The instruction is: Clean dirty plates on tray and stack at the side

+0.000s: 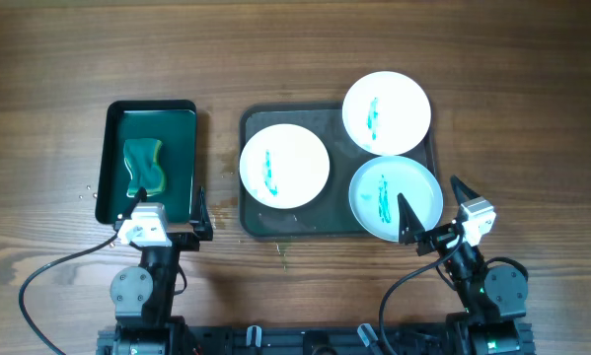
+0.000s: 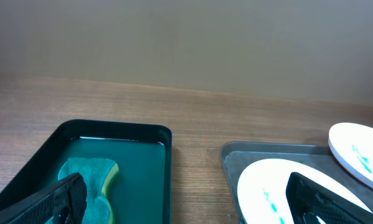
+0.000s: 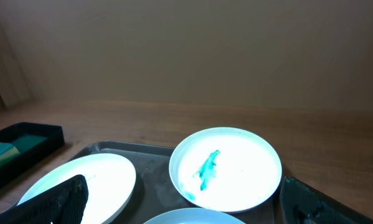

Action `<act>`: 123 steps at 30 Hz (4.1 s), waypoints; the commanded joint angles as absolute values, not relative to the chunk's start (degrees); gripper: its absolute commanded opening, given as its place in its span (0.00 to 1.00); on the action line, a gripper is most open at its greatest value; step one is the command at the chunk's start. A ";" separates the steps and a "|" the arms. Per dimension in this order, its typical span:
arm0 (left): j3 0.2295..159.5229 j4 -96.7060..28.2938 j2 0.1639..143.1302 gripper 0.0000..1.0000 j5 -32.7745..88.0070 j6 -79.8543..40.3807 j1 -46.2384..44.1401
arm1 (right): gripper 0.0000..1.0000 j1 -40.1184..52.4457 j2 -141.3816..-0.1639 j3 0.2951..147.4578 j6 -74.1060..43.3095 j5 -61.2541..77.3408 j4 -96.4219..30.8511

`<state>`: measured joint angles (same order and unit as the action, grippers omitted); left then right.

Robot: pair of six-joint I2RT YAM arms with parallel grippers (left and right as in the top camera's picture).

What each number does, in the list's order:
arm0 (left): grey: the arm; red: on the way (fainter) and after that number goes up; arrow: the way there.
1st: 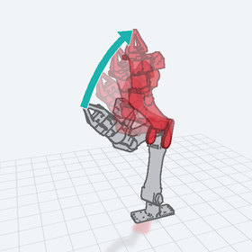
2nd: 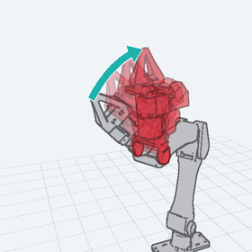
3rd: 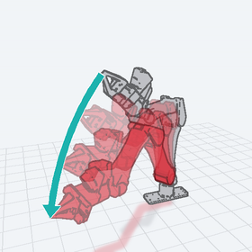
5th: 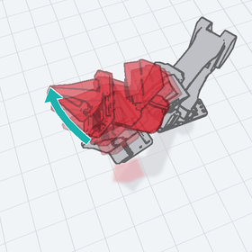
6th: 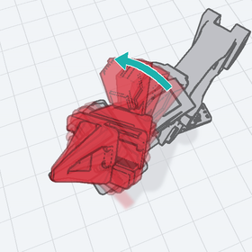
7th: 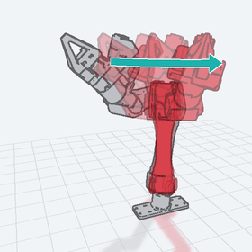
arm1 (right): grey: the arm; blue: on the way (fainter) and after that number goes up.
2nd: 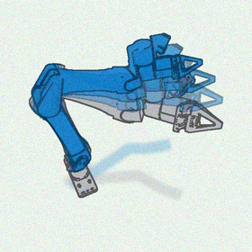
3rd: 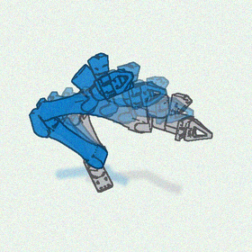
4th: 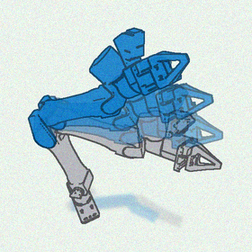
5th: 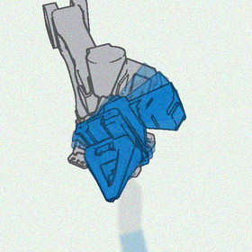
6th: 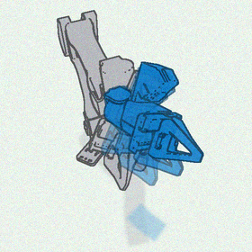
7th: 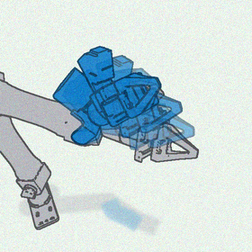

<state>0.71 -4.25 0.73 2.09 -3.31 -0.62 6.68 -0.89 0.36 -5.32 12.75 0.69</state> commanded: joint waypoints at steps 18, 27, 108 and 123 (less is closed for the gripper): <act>0.36 -4.27 0.38 1.00 2.96 -3.64 -0.21 | 1.00 6.90 -0.21 0.30 -6.17 11.81 0.86; 0.36 -4.27 0.38 1.00 2.96 -3.64 -0.21 | 1.00 6.90 -0.21 0.30 -6.17 11.81 0.86; 0.36 -4.32 0.38 1.00 2.22 -3.62 -0.21 | 1.00 6.90 -0.21 0.30 -6.20 11.99 0.86; 0.36 -4.05 0.45 1.00 3.84 -3.68 -0.25 | 1.00 6.90 -0.21 0.30 -18.44 12.47 0.93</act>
<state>0.69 -4.12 0.73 2.07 -3.31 -0.62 6.68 -0.89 0.36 -10.81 12.80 0.69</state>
